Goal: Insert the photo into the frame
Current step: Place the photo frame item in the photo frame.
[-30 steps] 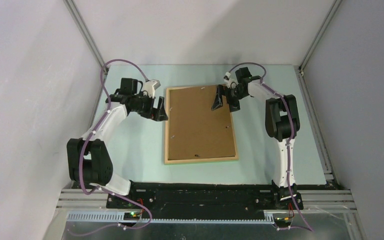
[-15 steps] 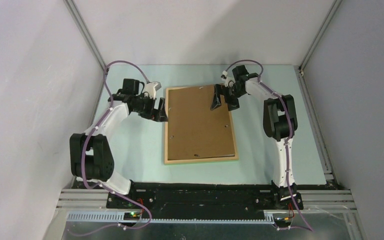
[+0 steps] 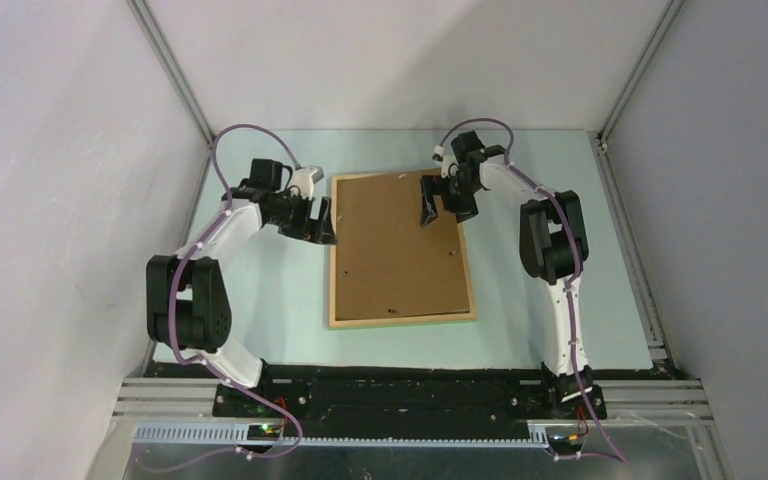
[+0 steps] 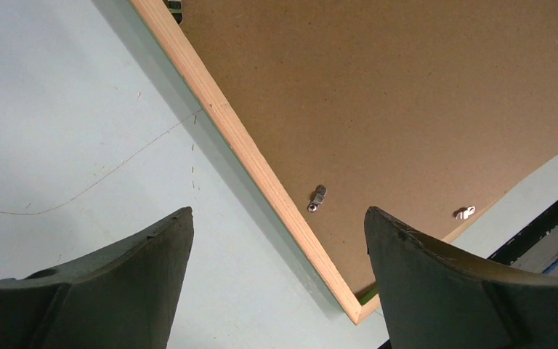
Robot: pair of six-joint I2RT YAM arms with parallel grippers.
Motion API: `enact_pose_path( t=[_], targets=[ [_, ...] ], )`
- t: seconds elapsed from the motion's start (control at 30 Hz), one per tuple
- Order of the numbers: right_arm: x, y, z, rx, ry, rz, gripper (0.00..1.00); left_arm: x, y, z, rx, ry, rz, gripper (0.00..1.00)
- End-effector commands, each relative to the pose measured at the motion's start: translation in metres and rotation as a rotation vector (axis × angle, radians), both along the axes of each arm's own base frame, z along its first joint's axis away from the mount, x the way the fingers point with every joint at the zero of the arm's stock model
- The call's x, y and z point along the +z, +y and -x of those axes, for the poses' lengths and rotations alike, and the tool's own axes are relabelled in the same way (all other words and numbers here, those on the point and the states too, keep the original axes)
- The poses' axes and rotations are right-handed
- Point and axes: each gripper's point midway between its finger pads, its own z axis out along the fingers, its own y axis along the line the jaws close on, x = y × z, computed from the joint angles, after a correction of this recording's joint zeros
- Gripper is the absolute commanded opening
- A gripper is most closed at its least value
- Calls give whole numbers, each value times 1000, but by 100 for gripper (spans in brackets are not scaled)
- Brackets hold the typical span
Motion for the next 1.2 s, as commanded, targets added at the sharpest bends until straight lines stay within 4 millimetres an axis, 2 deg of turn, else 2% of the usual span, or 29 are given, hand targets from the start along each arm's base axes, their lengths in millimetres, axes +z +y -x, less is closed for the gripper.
enact_pose_path(
  t=[0.0,0.4,0.73,0.93,1.17],
  targets=[
    [28,0,-7,28,-94,61,99,8,2,-13,18,-37,3,92],
    [38,-6,-11,18,-111,94,99,6,3,-12,14,-37,-2,92],
    [55,-16,-15,9,-155,114,99,7,3,-13,17,-41,-5,93],
    [67,-28,-28,24,-244,149,100,7,3,-15,18,-38,-2,93],
    [63,-29,-46,87,-340,191,99,7,2,-17,22,-35,1,93]
  ],
)
